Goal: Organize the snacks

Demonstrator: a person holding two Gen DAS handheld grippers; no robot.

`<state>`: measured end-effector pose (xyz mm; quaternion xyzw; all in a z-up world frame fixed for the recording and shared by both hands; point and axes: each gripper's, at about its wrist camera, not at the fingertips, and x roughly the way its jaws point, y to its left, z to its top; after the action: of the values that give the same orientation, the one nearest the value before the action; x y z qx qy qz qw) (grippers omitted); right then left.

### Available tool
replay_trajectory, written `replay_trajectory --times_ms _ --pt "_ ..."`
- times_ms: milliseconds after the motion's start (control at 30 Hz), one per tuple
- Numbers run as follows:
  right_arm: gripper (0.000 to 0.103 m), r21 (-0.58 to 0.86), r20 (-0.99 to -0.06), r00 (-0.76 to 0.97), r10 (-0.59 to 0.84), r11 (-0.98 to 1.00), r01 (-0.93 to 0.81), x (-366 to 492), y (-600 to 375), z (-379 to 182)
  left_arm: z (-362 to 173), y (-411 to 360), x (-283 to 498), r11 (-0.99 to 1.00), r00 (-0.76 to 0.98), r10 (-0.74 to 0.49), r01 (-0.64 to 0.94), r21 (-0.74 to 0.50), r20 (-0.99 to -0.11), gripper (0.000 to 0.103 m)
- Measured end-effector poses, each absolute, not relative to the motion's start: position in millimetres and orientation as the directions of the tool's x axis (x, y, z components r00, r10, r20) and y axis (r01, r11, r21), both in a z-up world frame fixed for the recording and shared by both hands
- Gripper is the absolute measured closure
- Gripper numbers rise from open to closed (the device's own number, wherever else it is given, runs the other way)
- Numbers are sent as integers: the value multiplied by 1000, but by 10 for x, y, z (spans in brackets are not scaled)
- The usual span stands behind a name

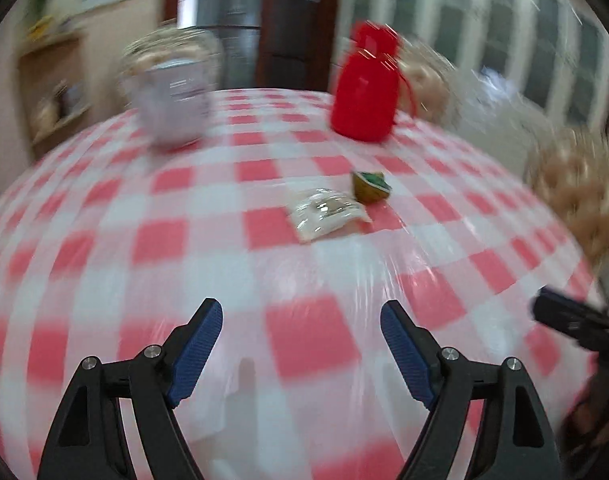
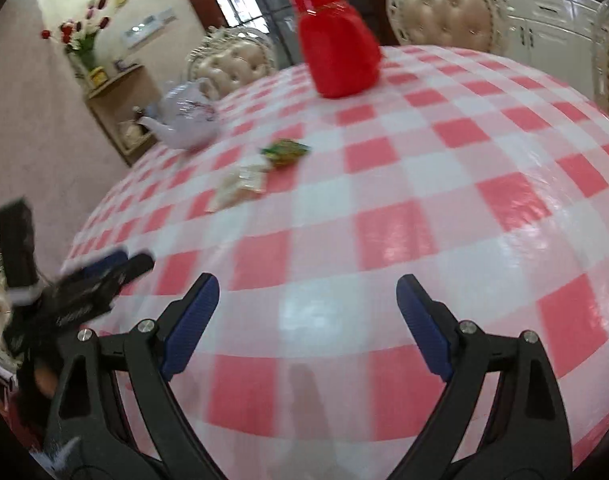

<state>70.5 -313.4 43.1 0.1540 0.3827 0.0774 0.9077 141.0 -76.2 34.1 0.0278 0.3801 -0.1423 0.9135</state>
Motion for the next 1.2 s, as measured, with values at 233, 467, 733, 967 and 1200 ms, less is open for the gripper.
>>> replay_trajectory --times_ms 233,467,733,967,1200 --pt "12 382 -641 711 289 924 -32 715 -3180 464 146 -876 2312 925 569 -358 323 -200 -740 21" --pt "12 406 -618 720 314 912 -49 679 -3112 473 137 -1141 2707 953 563 -296 120 -278 -772 21" --pt "12 424 -608 723 328 904 -54 664 -3101 506 85 -1316 2806 987 577 -159 82 -137 -801 20" --pt "12 418 -612 722 324 907 -52 674 -3079 506 32 -1455 2796 994 583 -75 112 -12 -809 19" --pt "12 367 -634 727 262 930 -15 677 -3164 455 91 -1239 2596 983 612 -176 156 -101 -771 54"
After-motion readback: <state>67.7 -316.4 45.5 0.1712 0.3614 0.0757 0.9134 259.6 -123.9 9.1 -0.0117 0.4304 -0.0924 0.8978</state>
